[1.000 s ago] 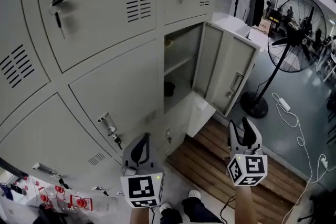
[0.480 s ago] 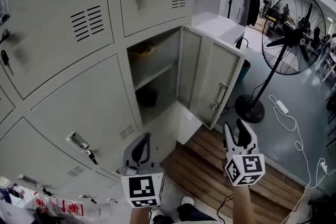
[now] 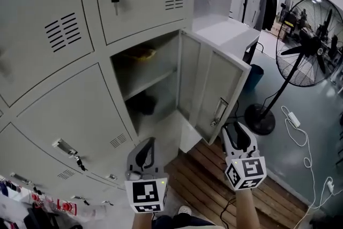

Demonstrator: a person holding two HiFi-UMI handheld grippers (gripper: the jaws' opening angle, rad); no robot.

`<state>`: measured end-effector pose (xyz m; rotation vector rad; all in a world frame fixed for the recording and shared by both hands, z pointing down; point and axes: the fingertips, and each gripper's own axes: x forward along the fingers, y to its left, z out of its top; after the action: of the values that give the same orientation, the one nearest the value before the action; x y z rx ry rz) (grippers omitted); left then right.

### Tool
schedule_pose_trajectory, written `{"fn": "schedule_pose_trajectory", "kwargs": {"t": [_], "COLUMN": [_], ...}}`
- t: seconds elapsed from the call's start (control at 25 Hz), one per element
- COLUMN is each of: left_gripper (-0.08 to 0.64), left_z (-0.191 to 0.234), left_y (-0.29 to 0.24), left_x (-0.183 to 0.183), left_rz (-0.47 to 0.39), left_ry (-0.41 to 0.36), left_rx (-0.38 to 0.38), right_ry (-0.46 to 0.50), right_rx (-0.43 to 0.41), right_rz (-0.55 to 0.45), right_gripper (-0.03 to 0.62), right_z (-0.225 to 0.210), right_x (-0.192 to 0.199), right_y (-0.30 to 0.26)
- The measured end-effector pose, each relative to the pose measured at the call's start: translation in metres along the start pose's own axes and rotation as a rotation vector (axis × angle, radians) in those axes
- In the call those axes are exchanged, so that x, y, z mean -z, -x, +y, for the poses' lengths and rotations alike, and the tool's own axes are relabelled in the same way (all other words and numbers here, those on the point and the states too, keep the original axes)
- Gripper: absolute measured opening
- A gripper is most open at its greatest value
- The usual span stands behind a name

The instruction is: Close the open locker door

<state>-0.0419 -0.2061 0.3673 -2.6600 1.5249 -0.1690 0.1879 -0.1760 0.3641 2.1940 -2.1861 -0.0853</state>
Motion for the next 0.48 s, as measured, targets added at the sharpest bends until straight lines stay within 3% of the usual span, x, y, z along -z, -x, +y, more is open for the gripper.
{"fn": "schedule_pose_trajectory", "kwargs": {"t": [0.48], "left_gripper": [0.003], "left_z": [-0.002], "left_y": [-0.023], "left_x": [0.001], "left_rz": [0.036], "left_ry": [-0.007], "left_rx": [-0.015], "right_ry": [-0.018], "right_rx": [-0.059], "right_rz": [-0.014], "right_gripper": [0.176], "right_z": [-0.004], "right_x": [0.005], "right_y": [-0.035]}}
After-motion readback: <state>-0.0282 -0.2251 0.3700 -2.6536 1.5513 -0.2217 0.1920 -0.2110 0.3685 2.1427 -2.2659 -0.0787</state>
